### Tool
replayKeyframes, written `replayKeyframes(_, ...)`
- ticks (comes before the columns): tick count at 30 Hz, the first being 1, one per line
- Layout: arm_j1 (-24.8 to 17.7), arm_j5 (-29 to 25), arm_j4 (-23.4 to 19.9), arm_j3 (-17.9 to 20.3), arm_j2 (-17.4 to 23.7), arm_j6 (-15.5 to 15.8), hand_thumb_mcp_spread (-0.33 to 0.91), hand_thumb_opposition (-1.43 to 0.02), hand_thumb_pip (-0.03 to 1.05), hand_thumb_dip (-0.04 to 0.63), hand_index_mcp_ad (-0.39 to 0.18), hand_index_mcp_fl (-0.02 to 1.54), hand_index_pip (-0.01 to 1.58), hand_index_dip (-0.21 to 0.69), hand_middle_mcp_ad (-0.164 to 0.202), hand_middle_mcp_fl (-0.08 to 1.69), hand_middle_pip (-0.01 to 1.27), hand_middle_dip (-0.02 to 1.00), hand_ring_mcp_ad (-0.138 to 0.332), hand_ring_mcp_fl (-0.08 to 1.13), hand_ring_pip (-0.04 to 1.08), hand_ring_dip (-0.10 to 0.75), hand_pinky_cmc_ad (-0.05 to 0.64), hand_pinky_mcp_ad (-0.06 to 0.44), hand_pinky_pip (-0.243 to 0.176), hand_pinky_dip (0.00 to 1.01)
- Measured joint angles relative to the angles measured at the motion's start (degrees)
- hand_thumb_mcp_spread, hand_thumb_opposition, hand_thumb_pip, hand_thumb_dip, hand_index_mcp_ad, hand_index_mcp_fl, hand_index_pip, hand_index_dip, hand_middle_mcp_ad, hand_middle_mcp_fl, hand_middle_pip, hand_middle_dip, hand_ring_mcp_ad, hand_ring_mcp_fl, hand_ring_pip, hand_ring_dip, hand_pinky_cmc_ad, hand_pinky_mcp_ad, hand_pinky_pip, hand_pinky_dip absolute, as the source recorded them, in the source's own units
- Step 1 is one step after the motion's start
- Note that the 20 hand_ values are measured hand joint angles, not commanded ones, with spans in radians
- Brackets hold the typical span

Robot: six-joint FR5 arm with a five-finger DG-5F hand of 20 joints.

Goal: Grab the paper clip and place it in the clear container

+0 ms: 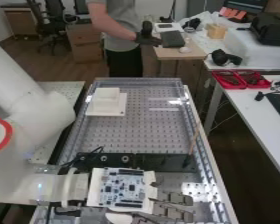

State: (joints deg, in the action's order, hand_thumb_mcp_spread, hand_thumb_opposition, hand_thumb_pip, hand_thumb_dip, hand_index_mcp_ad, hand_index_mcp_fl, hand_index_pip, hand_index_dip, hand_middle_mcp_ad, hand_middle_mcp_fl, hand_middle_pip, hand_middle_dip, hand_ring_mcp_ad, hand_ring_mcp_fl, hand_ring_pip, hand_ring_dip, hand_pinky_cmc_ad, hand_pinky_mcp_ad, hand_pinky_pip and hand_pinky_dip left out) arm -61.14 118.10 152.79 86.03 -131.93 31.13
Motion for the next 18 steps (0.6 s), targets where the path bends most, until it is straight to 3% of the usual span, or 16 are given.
replayKeyframes(8,-0.54,0.1,-4.05,3.74,3.99,-2.76,0.53,-0.92,0.58,0.265,-0.201,0.58,1.39,0.093,0.077,0.14,0.13,0.19,0.117,0.0,0.09,0.113,0.325,0.272,-0.01,0.19)
replayKeyframes(10,-0.85,0.04,-6.36,5.85,6.08,-4.02,0.53,-0.93,0.55,0.265,-0.202,0.65,1.34,0.08,0.075,0.14,0.13,0.19,0.117,0.0,0.09,0.113,0.325,0.272,-0.01,0.19)
replayKeyframes(18,-3.89,-1.62,-14.38,14.68,14.55,-7.69,0.54,-0.94,0.55,0.269,-0.202,0.65,1.34,0.075,0.077,0.13,0.13,0.19,0.115,0.01,0.1,0.112,0.321,0.271,-0.01,0.19)
